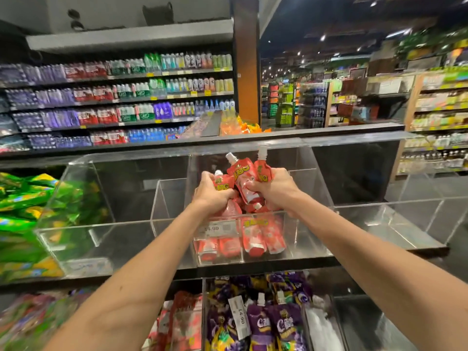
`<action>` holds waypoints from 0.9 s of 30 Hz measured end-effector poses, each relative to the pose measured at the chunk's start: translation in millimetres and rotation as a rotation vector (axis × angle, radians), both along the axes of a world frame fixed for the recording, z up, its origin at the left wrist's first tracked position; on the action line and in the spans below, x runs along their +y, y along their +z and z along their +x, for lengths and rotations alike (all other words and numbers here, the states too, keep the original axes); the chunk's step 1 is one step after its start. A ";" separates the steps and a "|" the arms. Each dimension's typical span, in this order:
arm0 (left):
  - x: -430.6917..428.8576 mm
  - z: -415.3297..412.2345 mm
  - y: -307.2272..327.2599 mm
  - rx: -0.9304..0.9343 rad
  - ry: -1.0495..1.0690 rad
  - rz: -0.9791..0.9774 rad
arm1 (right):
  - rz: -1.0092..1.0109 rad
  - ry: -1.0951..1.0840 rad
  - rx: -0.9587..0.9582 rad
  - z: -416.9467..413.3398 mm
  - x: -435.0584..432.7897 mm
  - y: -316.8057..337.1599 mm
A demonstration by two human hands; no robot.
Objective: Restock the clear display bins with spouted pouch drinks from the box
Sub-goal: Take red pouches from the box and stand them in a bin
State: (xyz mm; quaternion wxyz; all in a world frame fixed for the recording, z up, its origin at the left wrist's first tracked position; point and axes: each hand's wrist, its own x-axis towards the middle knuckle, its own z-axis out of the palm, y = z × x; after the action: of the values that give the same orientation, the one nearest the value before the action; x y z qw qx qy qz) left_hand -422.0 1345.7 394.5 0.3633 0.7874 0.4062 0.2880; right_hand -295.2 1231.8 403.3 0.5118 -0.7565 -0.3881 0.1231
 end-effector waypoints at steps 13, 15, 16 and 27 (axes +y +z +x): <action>-4.0 6.5 5.0 0.773 0.000 0.528 | -0.095 0.071 -0.046 5.6 3.7 -20.6; -5.6 7.9 8.0 0.818 -0.008 0.600 | -0.095 0.066 -0.069 5.4 3.1 -20.7; -6.3 8.0 11.0 0.842 -0.031 0.611 | -0.095 0.066 -0.071 5.3 2.6 -20.4; 1.6 5.2 37.1 0.804 -0.115 0.554 | -0.052 0.047 -0.027 4.3 0.4 -17.2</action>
State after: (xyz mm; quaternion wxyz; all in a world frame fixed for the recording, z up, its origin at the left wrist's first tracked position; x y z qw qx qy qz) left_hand -416.8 1347.2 431.5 -0.0299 0.9244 0.3784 0.0378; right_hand -290.8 1232.2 386.0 0.4834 -0.7620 -0.4093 0.1348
